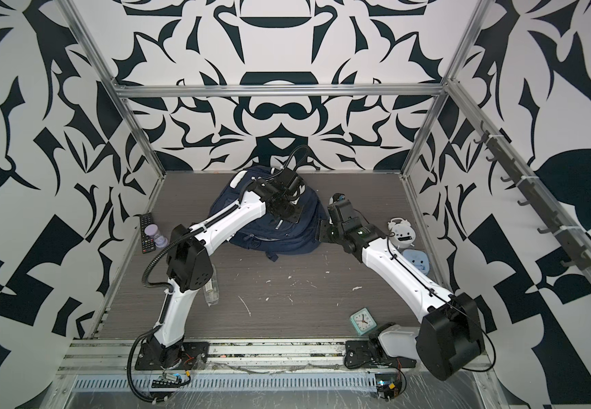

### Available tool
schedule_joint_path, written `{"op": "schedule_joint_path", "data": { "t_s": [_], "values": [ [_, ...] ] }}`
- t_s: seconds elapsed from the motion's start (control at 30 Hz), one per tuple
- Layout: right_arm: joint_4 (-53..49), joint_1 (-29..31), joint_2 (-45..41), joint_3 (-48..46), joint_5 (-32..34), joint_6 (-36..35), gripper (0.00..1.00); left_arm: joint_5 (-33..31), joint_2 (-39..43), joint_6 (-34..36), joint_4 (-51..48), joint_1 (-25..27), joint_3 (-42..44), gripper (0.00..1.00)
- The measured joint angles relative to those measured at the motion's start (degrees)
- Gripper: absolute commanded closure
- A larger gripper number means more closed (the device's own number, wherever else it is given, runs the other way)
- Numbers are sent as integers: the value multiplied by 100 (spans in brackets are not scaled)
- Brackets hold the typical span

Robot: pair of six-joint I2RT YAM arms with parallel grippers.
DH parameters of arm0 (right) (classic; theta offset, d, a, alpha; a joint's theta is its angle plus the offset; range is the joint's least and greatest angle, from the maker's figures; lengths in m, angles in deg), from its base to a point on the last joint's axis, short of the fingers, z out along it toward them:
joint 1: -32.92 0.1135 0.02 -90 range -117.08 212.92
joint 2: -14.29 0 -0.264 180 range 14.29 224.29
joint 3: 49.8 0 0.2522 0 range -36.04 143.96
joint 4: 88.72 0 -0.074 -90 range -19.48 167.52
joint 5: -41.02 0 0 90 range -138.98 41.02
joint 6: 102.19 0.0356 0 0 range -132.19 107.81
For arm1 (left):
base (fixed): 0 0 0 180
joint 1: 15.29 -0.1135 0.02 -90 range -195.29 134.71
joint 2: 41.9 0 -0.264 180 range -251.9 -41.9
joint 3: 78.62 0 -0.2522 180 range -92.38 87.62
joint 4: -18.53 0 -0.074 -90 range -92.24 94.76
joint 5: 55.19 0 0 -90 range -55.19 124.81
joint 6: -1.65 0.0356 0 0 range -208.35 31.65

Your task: Pack the student bag

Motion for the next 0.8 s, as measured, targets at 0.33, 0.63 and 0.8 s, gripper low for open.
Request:
{"op": "schedule_joint_path", "data": {
  "t_s": [0.33,0.63,0.8],
  "values": [
    [323,796,223,-63,-17,-79,35,-4,922,-22,328,-214,1073,43],
    [658,1436,822,184,0,-50,43,33,2868,-227,942,-1248,3040,43],
    [898,1622,1440,494,-151,63,44,264,3368,-463,1281,-1971,4238,42]
  ]
}}
